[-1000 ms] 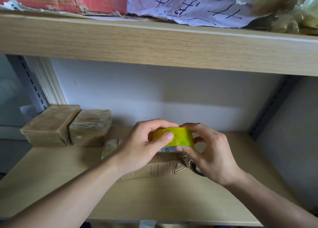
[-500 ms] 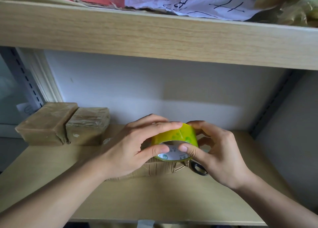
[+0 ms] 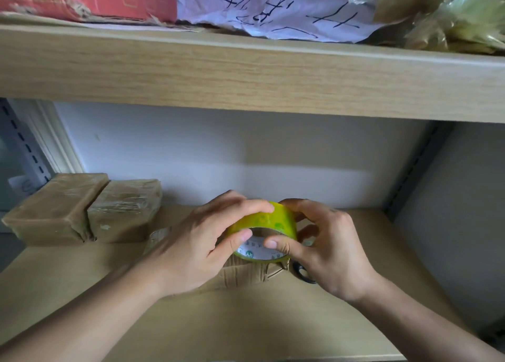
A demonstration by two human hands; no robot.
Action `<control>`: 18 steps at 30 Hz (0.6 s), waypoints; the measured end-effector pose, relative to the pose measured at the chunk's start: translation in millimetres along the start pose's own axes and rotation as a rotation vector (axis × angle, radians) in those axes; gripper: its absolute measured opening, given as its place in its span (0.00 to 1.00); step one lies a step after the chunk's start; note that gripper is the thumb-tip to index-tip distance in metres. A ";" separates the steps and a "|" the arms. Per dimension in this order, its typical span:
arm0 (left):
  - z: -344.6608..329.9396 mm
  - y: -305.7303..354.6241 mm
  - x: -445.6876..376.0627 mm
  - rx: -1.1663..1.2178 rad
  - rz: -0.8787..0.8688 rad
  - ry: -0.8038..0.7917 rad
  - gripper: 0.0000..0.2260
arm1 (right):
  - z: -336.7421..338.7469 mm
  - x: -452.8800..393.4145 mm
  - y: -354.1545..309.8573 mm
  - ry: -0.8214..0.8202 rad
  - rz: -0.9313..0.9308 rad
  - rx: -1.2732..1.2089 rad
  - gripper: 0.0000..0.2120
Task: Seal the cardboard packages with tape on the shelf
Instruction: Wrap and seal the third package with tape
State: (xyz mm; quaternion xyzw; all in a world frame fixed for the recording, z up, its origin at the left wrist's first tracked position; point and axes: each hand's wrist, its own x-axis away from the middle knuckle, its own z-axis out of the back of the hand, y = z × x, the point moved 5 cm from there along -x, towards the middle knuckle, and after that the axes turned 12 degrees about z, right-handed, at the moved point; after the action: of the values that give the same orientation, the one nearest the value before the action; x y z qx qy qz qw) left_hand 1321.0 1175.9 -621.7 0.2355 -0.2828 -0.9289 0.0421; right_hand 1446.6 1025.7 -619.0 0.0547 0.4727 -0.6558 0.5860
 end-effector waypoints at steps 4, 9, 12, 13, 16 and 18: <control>-3.8 1.9 2.8 -0.076 0.026 0.016 0.23 | -0.7 0.9 3.8 0.046 -0.036 0.074 0.22; -1.4 7.0 1.2 -0.163 0.093 0.234 0.22 | -8.4 1.0 1.2 0.054 -0.095 -0.024 0.21; 9.4 5.3 -2.1 -0.114 0.124 0.347 0.19 | -13.7 -0.6 -1.3 0.014 -0.111 -0.116 0.21; 11.7 5.3 -1.8 -0.107 0.128 0.367 0.18 | -13.8 -1.6 -1.5 0.009 -0.120 -0.130 0.22; 16.1 -0.3 1.9 -0.062 0.212 0.448 0.16 | -15.8 -3.2 -3.4 -0.027 -0.166 -0.307 0.23; 16.9 -9.7 4.4 0.030 0.362 0.502 0.14 | -18.7 -3.6 -3.5 -0.070 -0.193 -0.467 0.18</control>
State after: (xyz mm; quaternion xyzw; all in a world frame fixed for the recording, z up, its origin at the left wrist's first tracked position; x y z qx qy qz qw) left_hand 1309.8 1191.6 -616.4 0.4041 -0.3146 -0.8147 0.2720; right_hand 1435.9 1040.6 -625.1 -0.1501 0.5938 -0.5832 0.5336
